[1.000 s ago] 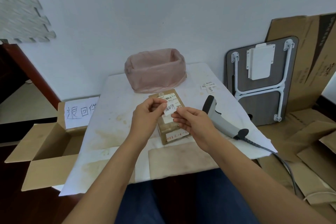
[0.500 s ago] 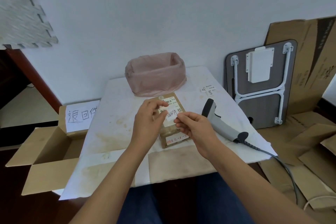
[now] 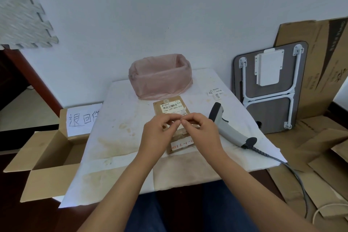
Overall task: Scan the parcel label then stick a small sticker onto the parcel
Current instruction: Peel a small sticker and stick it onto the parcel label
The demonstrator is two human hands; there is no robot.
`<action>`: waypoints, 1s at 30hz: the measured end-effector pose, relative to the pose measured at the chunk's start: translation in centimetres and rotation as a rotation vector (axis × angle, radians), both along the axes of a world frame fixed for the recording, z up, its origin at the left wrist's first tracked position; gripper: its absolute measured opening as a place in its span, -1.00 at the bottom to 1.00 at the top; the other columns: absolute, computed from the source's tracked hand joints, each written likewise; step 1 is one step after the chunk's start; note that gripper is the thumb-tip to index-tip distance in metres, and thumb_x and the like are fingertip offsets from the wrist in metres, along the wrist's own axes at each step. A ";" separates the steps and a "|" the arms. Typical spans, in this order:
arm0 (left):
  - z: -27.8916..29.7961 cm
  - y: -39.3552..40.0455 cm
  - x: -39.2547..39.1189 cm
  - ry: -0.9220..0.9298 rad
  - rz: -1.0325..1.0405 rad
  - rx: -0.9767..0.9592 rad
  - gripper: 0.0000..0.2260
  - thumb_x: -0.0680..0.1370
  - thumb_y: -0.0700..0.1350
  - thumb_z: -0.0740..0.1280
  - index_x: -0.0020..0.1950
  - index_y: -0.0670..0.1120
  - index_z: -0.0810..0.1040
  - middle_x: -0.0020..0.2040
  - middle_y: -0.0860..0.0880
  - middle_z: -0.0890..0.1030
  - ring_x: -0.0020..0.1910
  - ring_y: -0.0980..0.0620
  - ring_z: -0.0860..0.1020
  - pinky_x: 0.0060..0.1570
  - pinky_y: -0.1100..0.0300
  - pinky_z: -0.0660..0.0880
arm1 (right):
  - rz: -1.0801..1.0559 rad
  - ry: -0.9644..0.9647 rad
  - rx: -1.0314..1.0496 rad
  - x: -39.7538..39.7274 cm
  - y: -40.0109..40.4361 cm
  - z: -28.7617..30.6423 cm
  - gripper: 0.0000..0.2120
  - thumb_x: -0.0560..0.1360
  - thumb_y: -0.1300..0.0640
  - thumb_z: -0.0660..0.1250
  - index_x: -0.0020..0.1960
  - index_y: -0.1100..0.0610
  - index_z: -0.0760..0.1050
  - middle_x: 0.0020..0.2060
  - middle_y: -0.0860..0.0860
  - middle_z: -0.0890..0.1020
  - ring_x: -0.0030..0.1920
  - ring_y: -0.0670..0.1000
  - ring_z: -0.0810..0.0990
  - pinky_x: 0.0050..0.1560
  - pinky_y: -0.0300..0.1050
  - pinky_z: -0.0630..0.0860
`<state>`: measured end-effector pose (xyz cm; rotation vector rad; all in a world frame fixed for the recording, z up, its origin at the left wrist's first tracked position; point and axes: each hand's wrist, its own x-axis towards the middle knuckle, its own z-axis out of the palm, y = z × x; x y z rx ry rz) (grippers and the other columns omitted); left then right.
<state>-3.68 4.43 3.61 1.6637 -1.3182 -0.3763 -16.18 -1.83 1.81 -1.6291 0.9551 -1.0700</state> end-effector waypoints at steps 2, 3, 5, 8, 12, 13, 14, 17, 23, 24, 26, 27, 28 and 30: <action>0.0 -0.1 -0.1 0.137 0.027 0.034 -0.89 0.52 -0.05 0.41 -0.06 0.17 0.68 -0.11 0.18 0.68 -0.13 0.27 0.58 -0.18 0.51 0.41 | -0.012 0.036 -0.056 0.1 0.0 0.0 -0.92 0.49 0.19 0.37 -0.09 0.08 0.64 -0.13 -0.06 0.66 -0.09 -0.17 0.60 -0.12 -0.38 0.49; 0.0 -0.1 -0.1 0.192 0.042 0.051 -0.91 0.51 -0.03 0.42 -0.08 0.18 0.68 -0.14 0.16 0.69 -0.14 0.25 0.58 -0.19 0.49 0.43 | -0.013 0.047 -0.078 0.1 0.0 0.0 -0.93 0.49 0.20 0.37 -0.09 0.08 0.63 -0.13 -0.06 0.66 -0.09 -0.17 0.59 -0.13 -0.38 0.49; -0.1 -0.2 -0.1 0.284 0.067 0.062 -0.95 0.50 -0.01 0.43 -0.09 0.13 0.69 -0.14 0.12 0.70 -0.13 0.21 0.60 -0.15 0.42 0.46 | -0.007 0.058 -0.106 0.0 0.0 0.0 -0.94 0.50 0.20 0.37 -0.09 0.10 0.62 -0.14 -0.05 0.66 -0.09 -0.17 0.59 -0.14 -0.40 0.49; -0.4 -0.3 -0.2 0.366 0.091 0.054 -0.95 0.51 -0.03 0.43 -0.08 0.07 0.69 -0.13 0.10 0.70 -0.09 0.17 0.63 -0.07 0.29 0.51 | -0.009 0.017 -0.056 0.1 0.0 -0.1 -0.95 0.49 0.19 0.38 -0.07 0.10 0.61 -0.17 -0.07 0.68 -0.12 -0.17 0.62 -0.12 -0.37 0.52; -0.9 -0.5 -0.4 0.376 0.080 0.071 -0.96 0.50 -0.03 0.42 -0.11 0.07 0.68 -0.12 0.09 0.71 -0.07 0.13 0.64 -0.01 0.20 0.56 | -0.044 -0.058 0.016 0.1 -0.4 0.0 -0.93 0.47 0.18 0.41 -0.05 0.10 0.60 -0.19 -0.07 0.69 -0.14 -0.16 0.65 -0.09 -0.23 0.59; -0.9 -0.5 -0.4 0.387 0.068 0.075 -0.96 0.50 -0.03 0.42 -0.11 0.07 0.68 -0.12 0.08 0.71 -0.06 0.12 0.65 0.00 0.19 0.56 | -0.041 -0.051 0.015 0.1 -0.5 0.1 -0.94 0.47 0.18 0.41 -0.06 0.11 0.61 -0.19 -0.07 0.69 -0.15 -0.18 0.64 -0.10 -0.26 0.59; -0.9 -0.5 -0.5 0.405 0.055 0.076 -0.96 0.51 -0.04 0.43 -0.10 0.06 0.68 -0.12 0.07 0.72 -0.06 0.11 0.66 -0.01 0.19 0.57 | -0.037 -0.047 0.014 0.1 -0.5 0.1 -0.94 0.47 0.18 0.42 -0.06 0.12 0.62 -0.20 -0.07 0.70 -0.17 -0.20 0.64 -0.12 -0.30 0.58; -0.8 -0.5 -0.7 0.501 0.025 0.088 -0.96 0.52 -0.07 0.43 -0.06 0.04 0.67 -0.11 0.03 0.73 -0.08 0.11 0.68 -0.08 0.23 0.56 | -0.027 -0.061 0.009 0.0 -0.4 0.1 -0.95 0.48 0.21 0.40 -0.08 0.13 0.63 -0.22 -0.07 0.70 -0.20 -0.20 0.65 -0.16 -0.38 0.54; -0.5 -0.4 -0.8 0.631 0.003 0.086 -0.87 0.56 -0.06 0.38 0.01 -0.06 0.68 -0.09 -0.04 0.73 -0.17 0.15 0.62 -0.12 0.32 0.50 | -0.026 -0.043 -0.010 -0.1 -0.4 -0.1 -0.94 0.49 0.18 0.40 -0.05 0.13 0.62 -0.20 -0.04 0.71 -0.15 -0.13 0.67 -0.11 -0.32 0.57; -0.6 -0.4 -0.7 0.637 0.002 0.086 -0.87 0.56 -0.06 0.37 0.02 -0.06 0.68 -0.07 -0.07 0.73 -0.17 0.14 0.61 -0.11 0.30 0.50 | -0.031 -0.039 -0.009 -0.1 -0.4 -0.2 -0.95 0.48 0.18 0.41 -0.05 0.13 0.61 -0.20 -0.05 0.70 -0.16 -0.14 0.67 -0.11 -0.31 0.57; -0.6 -0.5 -0.6 0.643 -0.003 0.088 -0.86 0.56 -0.07 0.37 0.04 -0.07 0.68 -0.04 -0.10 0.72 -0.16 0.14 0.60 -0.11 0.32 0.51 | -0.032 -0.034 -0.016 -0.1 -0.4 -0.1 -0.96 0.48 0.19 0.40 -0.07 0.14 0.60 -0.21 -0.06 0.70 -0.17 -0.16 0.66 -0.11 -0.31 0.57; -0.6 -0.5 -0.5 0.639 -0.008 0.091 -0.85 0.56 -0.07 0.37 0.04 -0.07 0.68 -0.03 -0.09 0.72 -0.17 0.14 0.60 -0.13 0.35 0.51 | -0.029 -0.028 -0.023 -0.2 -0.4 0.0 -0.97 0.48 0.20 0.40 -0.07 0.14 0.60 -0.21 -0.07 0.70 -0.16 -0.16 0.66 -0.09 -0.28 0.58; -0.5 -0.5 -0.5 0.632 -0.011 0.091 -0.85 0.56 -0.07 0.37 0.05 -0.07 0.68 -0.03 -0.07 0.73 -0.17 0.15 0.60 -0.15 0.37 0.50 | -0.026 -0.020 -0.029 -0.2 -0.4 0.0 -0.97 0.48 0.20 0.40 -0.08 0.13 0.60 -0.21 -0.07 0.70 -0.15 -0.15 0.67 -0.07 -0.25 0.59; -0.5 -0.4 -0.5 0.618 -0.009 0.088 -0.87 0.55 -0.07 0.38 0.01 -0.05 0.69 -0.06 -0.03 0.73 -0.18 0.18 0.60 -0.17 0.39 0.50 | -0.019 0.006 -0.052 -0.3 -0.4 0.2 -0.97 0.49 0.19 0.40 -0.09 0.12 0.61 -0.20 -0.07 0.70 -0.13 -0.13 0.66 -0.05 -0.16 0.61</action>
